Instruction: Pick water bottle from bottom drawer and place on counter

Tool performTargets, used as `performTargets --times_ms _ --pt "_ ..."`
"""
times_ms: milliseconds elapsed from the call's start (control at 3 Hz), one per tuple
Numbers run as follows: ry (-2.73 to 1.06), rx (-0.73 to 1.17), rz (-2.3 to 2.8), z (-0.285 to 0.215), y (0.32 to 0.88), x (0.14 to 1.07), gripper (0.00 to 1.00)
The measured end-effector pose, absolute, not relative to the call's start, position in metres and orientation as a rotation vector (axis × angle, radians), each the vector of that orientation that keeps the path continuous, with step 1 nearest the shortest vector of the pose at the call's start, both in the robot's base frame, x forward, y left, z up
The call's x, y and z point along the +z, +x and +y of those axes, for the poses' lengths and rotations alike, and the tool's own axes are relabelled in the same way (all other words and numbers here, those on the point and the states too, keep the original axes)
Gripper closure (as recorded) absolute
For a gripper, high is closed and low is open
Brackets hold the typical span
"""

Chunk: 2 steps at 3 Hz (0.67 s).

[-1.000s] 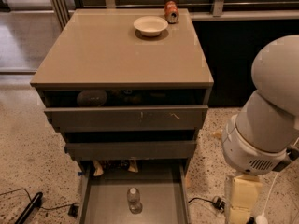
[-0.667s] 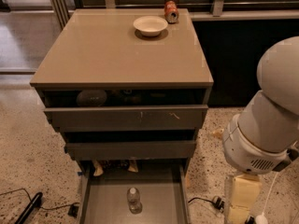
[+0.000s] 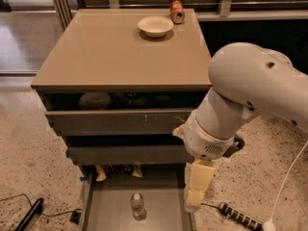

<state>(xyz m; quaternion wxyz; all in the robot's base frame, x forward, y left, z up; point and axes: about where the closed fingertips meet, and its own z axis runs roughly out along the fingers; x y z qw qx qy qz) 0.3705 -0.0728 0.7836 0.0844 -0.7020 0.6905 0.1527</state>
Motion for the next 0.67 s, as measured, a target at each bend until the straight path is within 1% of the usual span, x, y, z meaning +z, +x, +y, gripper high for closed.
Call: performTargets --times_ms 333,667 --pt "-2.133 0.472 2.009 -0.0404 0.3863 0.7696 0.0" --pt "-2.13 0.484 2.005 -0.04 0.3862 0.768 0.0"
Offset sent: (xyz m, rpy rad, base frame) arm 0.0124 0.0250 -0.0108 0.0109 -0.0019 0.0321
